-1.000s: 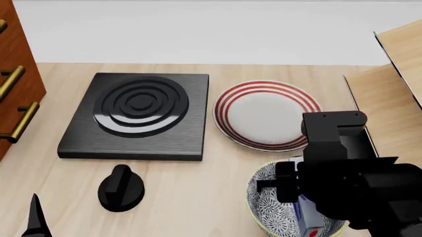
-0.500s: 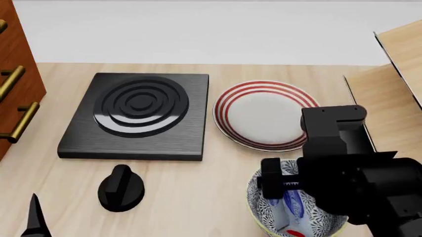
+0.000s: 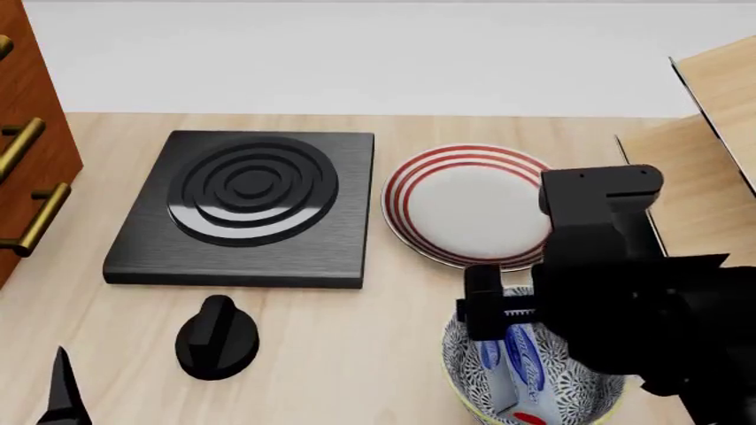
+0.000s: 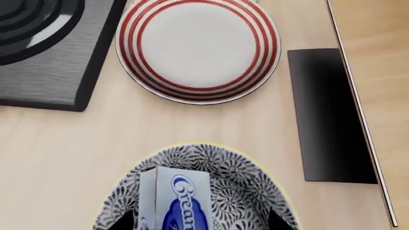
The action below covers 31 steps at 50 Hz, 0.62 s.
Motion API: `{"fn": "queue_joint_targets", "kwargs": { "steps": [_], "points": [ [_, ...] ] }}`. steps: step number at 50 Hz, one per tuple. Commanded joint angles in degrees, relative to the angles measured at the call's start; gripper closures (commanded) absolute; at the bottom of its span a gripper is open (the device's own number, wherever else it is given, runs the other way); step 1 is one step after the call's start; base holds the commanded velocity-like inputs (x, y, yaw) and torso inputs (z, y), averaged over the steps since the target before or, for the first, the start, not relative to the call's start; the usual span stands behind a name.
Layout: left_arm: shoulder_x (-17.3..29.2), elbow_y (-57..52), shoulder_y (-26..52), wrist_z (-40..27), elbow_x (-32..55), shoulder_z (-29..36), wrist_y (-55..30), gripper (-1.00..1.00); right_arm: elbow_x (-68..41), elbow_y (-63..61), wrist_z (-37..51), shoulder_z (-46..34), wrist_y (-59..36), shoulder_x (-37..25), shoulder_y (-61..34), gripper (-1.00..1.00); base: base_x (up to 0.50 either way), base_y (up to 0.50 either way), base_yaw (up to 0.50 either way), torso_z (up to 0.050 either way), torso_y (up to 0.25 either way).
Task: Pick up the cream cheese and put it in the bowl.
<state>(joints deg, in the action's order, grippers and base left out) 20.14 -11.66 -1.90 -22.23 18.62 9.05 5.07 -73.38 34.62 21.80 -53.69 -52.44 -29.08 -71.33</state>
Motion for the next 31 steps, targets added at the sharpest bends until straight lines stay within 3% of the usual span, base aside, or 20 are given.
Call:
{"fn": "queue_joint_targets", "kwargs": {
  "steps": [1, 12, 21, 25, 31],
  "points": [
    [0.08, 0.18, 0.15, -0.11, 0.15, 0.07, 0.06, -1.0, -3.32, -6.35, 3.67, 2.13, -2.16, -2.4, -0.13, -1.0, 0.0, 0.0, 0.0, 0.0, 0.0],
    [0.1, 0.53, 0.1, -0.11, 0.11, 0.28, 0.37, -1.0, -5.41, -10.34, 5.96, 3.64, -2.74, -4.11, 0.2, -1.0, 0.0, 0.0, 0.0, 0.0, 0.0],
    [-0.07, 1.19, 0.62, -0.31, -0.32, 0.72, 0.27, -1.0, -4.83, -17.91, 3.87, 5.62, 3.22, -6.0, 3.56, -1.0, 0.0, 0.0, 0.0, 0.0, 0.0],
    [0.17, 1.34, 0.62, 0.2, 0.22, 0.77, 0.32, -1.0, -0.72, -35.07, -2.05, 7.13, 13.13, -10.27, 8.82, -1.0, 0.0, 0.0, 0.0, 0.0, 0.0],
    [0.39, 1.07, 0.07, 0.4, 0.08, 0.95, 0.83, -1.0, 0.07, -53.94, 0.65, 9.63, 23.37, -14.73, 20.6, -1.0, 0.0, 0.0, 0.0, 0.0, 0.0]
  ]
}}
